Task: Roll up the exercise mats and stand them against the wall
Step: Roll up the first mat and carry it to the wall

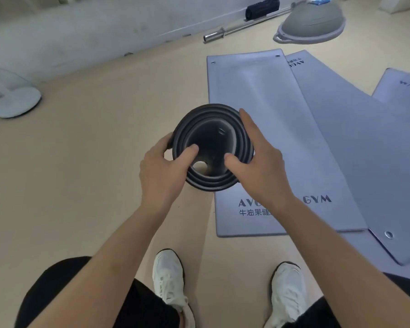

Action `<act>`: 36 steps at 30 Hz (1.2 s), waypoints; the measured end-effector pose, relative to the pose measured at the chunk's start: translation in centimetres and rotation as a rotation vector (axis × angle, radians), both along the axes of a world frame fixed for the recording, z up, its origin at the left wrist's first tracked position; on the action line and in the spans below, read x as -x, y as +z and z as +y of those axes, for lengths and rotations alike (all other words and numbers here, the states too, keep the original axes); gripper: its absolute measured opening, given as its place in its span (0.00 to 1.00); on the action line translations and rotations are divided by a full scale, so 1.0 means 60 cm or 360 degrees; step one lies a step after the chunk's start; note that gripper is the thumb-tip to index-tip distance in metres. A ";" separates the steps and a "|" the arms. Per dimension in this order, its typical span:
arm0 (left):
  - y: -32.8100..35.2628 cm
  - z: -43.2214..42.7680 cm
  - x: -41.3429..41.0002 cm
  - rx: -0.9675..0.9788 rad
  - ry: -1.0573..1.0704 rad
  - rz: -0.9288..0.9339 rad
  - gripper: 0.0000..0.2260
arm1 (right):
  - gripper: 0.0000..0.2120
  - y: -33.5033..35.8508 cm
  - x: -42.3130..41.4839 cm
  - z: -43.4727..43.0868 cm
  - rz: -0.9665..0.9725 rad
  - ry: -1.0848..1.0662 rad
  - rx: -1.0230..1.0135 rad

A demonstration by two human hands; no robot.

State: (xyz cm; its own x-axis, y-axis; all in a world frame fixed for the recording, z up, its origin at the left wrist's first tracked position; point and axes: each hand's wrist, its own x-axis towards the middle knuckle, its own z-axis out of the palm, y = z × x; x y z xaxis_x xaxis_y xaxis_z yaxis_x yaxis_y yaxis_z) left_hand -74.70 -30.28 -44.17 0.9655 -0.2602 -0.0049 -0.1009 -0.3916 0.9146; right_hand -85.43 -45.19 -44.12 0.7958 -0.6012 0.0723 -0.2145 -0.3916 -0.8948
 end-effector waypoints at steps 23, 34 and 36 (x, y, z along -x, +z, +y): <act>0.196 0.011 -0.086 -0.0340 -0.0011 0.0800 0.25 | 0.43 0.227 -0.105 -0.020 0.0649 0.0153 -0.0568; 0.455 0.167 -0.063 -0.0111 0.0282 0.1435 0.29 | 0.24 0.533 -0.170 0.096 0.1405 0.0249 -0.0755; 0.475 0.207 -0.075 -0.0104 0.0303 0.1480 0.29 | 0.25 0.566 -0.194 0.133 0.1450 0.0233 -0.0699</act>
